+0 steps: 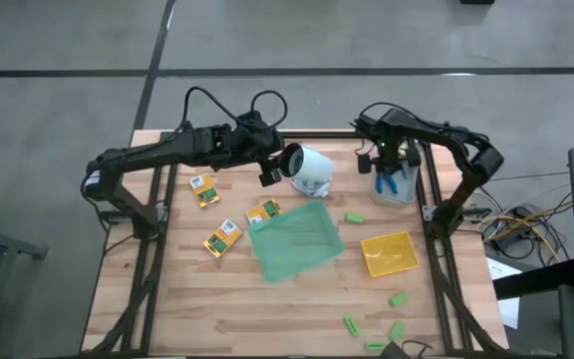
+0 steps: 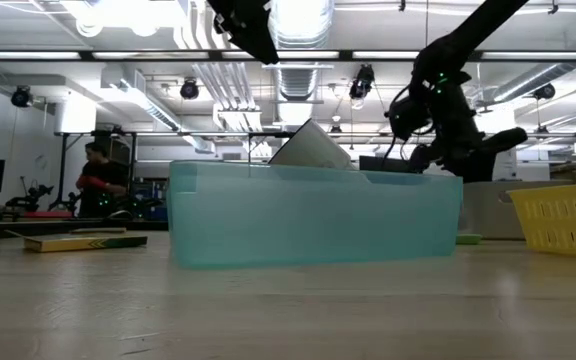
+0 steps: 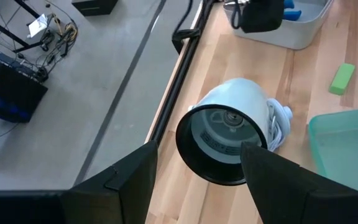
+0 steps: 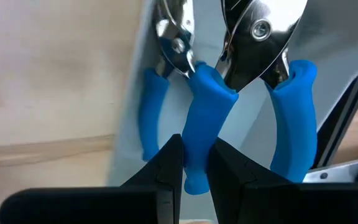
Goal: Pick & Place School Supplies
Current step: Put the blue plier into the gray bin
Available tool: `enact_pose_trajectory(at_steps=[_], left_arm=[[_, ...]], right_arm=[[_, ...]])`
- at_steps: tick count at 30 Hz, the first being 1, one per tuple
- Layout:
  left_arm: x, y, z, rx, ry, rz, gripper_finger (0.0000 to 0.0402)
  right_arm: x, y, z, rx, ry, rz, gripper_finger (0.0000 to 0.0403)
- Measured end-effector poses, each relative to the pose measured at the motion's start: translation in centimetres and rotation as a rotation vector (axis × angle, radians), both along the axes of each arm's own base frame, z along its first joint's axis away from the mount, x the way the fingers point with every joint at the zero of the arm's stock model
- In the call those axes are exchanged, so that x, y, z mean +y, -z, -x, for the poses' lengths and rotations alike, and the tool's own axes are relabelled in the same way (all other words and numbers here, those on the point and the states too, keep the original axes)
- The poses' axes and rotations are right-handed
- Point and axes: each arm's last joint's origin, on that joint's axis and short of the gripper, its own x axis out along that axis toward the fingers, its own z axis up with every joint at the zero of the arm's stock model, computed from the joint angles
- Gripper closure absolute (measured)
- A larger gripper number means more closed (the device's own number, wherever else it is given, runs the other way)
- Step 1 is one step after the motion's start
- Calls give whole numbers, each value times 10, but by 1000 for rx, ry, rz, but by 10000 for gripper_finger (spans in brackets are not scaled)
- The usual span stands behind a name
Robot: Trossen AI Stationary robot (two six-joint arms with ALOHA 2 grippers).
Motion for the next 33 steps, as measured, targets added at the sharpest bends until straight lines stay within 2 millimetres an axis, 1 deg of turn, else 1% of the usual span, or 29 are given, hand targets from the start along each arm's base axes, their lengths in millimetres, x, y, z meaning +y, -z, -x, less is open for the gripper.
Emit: enact_pose_trajectory(at_steps=[5, 10, 13, 20, 26, 29, 33], left_arm=[[0, -1, 0, -7, 1, -1, 165], [0, -3, -2, -37, 1, -7, 165], [1, -4, -3, -50, 5, -17, 165], [1, -5, -4, -61, 11, -26, 165], [1, -8, -6, -98, 12, -35, 165], [1, -8, -6, -100, 12, -36, 165], [1, -8, -6, -98, 13, -37, 165]], right_arm=[[11, 7, 10, -16, -4, 15, 353], [18, 11, 16, -168, 11, 105, 353], [23, 11, 20, -210, 8, 151, 353], [34, 12, 32, -213, 13, 157, 353], [37, 16, 34, -201, 13, 145, 351], [36, 18, 33, -199, 13, 142, 339], [34, 19, 32, -208, 9, 154, 314]])
